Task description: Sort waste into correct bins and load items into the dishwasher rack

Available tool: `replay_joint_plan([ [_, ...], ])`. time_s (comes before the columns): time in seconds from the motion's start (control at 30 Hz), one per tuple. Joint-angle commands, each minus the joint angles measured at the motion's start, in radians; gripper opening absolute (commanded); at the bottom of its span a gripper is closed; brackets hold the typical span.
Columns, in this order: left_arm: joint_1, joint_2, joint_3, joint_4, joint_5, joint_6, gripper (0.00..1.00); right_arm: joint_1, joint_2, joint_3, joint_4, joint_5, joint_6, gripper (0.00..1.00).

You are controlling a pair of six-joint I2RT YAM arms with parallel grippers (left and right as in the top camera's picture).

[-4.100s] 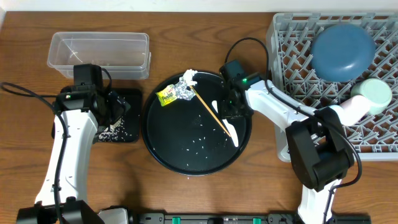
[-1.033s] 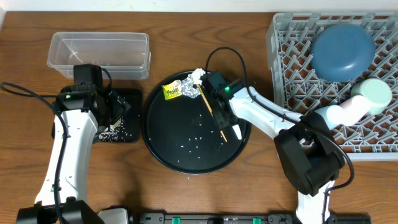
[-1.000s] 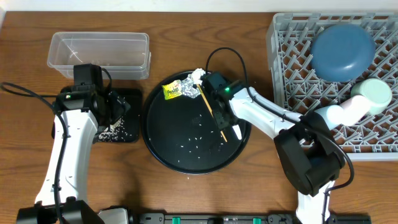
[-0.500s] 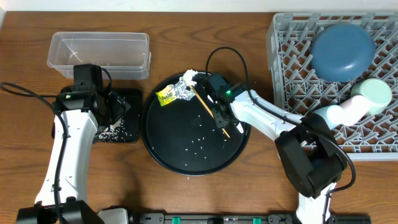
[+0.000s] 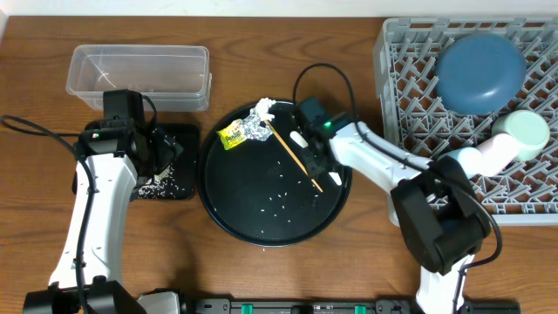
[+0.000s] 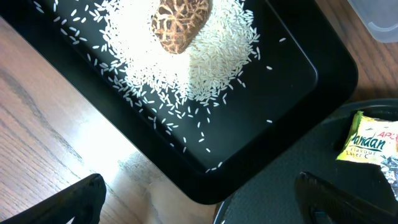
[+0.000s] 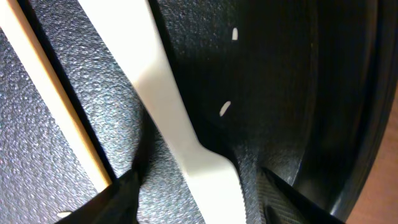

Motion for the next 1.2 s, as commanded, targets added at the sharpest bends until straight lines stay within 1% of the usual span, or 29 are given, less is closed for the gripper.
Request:
replay_joint_plan([
  [0.0, 0.004, 0.003, 0.006, -0.002, -0.022, 0.01, 0.98, -0.05, 0.005, 0.012, 0.006, -0.116, -0.147, 0.6],
  [0.1, 0.004, 0.003, 0.006, -0.002, -0.022, 0.01, 0.98, -0.084, 0.005, 0.012, 0.006, -0.167, -0.213, 0.62],
  [0.17, 0.004, 0.003, 0.006, -0.002, -0.022, 0.01, 0.98, -0.104, 0.005, 0.012, 0.006, -0.172, -0.221, 0.62],
  [0.2, 0.004, 0.003, 0.006, -0.002, -0.022, 0.01, 0.98, -0.111, 0.005, 0.012, 0.006, -0.174, -0.221, 0.6],
  [0.37, 0.004, 0.003, 0.006, -0.002, -0.022, 0.01, 0.98, -0.122, 0.005, 0.011, 0.005, -0.201, -0.219, 0.35],
  [0.4, 0.004, 0.003, 0.006, -0.002, -0.022, 0.01, 0.98, -0.121, 0.005, 0.011, 0.004, -0.206, -0.217, 0.32],
  [0.63, 0.004, 0.003, 0.006, -0.002, -0.022, 0.01, 0.98, -0.085, 0.005, 0.011, -0.013, -0.206, -0.213, 0.31],
  [0.77, 0.004, 0.003, 0.006, -0.002, -0.022, 0.01, 0.98, -0.052, 0.005, 0.011, -0.021, -0.201, -0.197, 0.21],
  [0.83, 0.004, 0.003, 0.006, -0.002, -0.022, 0.01, 0.98, -0.044, 0.005, 0.012, -0.022, -0.195, -0.188, 0.18],
  [0.93, 0.004, 0.003, 0.006, -0.002, -0.022, 0.01, 0.98, -0.042, 0.005, 0.012, -0.022, -0.192, -0.186, 0.19],
  [1.0, 0.004, 0.003, 0.006, -0.002, -0.022, 0.01, 0.98, -0.042, 0.005, 0.012, -0.022, -0.192, -0.186, 0.16],
  [1.07, 0.004, 0.003, 0.006, -0.002, -0.022, 0.01, 0.98, -0.042, 0.005, 0.012, -0.024, -0.192, -0.186, 0.09],
  [1.17, 0.004, 0.003, 0.006, -0.002, -0.022, 0.01, 0.98, -0.043, 0.005, 0.012, -0.033, -0.192, -0.186, 0.04],
])
